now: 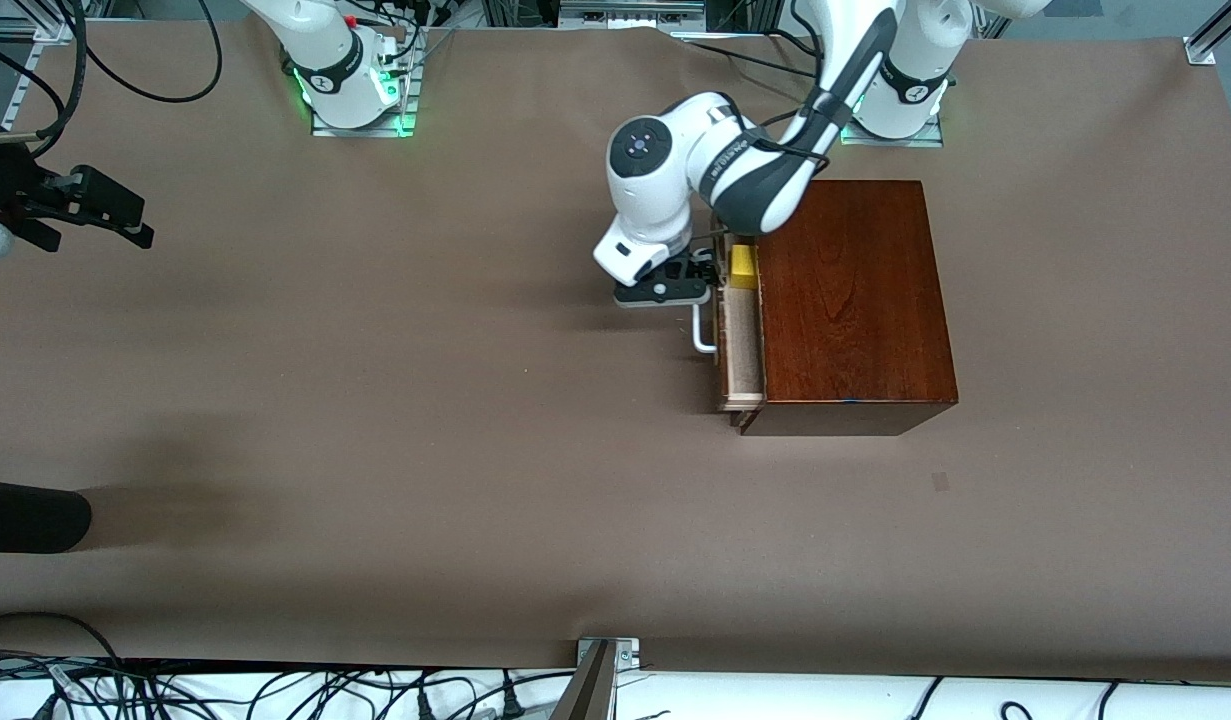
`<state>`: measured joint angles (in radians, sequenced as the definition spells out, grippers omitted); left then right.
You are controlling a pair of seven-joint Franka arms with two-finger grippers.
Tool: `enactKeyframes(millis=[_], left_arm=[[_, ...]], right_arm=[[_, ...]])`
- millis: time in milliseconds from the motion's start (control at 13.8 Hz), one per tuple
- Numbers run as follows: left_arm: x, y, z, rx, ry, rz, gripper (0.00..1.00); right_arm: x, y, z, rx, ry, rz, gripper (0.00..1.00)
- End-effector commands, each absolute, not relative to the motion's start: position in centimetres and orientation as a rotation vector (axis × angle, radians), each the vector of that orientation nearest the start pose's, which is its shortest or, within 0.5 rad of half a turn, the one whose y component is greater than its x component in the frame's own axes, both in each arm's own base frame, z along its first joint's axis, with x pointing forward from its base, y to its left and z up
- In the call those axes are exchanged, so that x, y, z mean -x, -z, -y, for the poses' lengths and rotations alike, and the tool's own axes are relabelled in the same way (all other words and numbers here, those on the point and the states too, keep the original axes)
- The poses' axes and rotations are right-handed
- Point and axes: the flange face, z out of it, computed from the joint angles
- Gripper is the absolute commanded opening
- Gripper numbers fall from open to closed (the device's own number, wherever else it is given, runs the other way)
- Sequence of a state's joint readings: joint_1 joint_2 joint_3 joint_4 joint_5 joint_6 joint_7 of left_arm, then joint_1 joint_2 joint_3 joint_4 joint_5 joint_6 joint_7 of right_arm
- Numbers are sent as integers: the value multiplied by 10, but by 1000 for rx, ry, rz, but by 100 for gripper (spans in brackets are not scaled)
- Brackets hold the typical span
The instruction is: Open drawer, take yellow block, close drawer
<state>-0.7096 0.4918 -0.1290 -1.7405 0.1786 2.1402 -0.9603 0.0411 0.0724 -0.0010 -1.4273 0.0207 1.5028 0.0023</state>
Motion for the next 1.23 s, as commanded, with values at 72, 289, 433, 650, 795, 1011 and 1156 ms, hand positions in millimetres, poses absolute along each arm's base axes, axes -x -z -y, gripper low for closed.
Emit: enactKeyframes(millis=[72,289,433,650,795,1011,1156], left_arm=[[-458,-295,502,3071,49,88,100],[-460,-301,523,3104,53,114,100],[-463,-304,528,3120,52,126,100],[-463,-307,529,3125,56,128,100],[-463,-308,530,3141,25,154,100],[-463,-318,530,3150,34,146,100],[-460,-329,525,3123,15,131,100]], right_arm=[[-568,-648,-23,3110,16,46,100],[-568,-648,-23,3110,16,46,100],[-568,-648,-24,3110,16,49,100],[-568,-648,-23,3110,16,46,100],[-569,-647,-23,3110,13,46,100],[-569,-647,-23,3110,13,46,100],[-569,-647,-23,3110,13,46,100]])
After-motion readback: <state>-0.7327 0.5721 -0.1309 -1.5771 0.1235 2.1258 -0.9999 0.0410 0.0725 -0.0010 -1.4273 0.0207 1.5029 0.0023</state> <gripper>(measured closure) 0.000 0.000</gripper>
